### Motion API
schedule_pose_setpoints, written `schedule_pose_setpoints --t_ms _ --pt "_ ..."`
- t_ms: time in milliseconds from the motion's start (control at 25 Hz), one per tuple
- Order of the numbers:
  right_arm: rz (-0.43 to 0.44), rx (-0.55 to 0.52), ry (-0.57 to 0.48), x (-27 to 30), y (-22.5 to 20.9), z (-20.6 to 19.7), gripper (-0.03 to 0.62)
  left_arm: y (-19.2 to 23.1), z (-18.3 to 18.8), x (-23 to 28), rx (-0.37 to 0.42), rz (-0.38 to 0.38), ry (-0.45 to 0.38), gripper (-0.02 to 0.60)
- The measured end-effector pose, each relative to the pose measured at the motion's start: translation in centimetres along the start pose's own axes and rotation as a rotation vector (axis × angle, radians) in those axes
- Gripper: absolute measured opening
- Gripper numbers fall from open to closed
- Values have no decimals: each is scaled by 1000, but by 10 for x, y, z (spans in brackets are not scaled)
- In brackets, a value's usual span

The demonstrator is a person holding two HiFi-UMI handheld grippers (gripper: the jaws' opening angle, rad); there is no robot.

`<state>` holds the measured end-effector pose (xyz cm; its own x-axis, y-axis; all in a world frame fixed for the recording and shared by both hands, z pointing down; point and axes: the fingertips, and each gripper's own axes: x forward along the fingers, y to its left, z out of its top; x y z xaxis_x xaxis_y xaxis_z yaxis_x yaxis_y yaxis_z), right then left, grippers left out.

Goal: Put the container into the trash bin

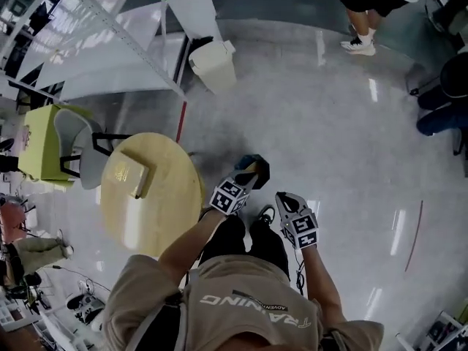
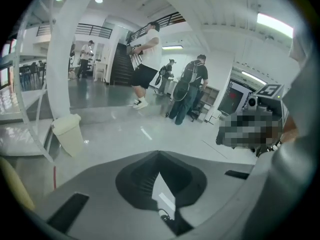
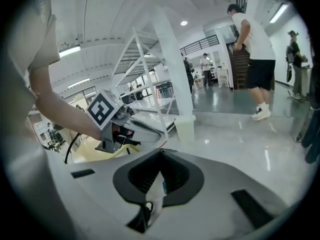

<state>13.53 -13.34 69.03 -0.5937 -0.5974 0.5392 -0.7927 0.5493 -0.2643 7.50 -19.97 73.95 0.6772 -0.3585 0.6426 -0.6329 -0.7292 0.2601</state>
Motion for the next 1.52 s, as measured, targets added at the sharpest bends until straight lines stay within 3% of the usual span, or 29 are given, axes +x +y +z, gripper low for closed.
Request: schedule_pose_setpoints --t_ms 400,720,1160,1520 --pt "-12 -34 -96 -45 45 63 3 -43 57 -105 44 15 -128 6" --pt "-6 -87 -172 -78 79 116 3 -63 109 -182 72 46 -283 6" --pt "20 -172 -296 -81 130 157 3 -35 107 -258 81 160 -414 6" --pt "26 -185 -369 -91 147 182 3 -28 109 -282 86 185 -451 6"
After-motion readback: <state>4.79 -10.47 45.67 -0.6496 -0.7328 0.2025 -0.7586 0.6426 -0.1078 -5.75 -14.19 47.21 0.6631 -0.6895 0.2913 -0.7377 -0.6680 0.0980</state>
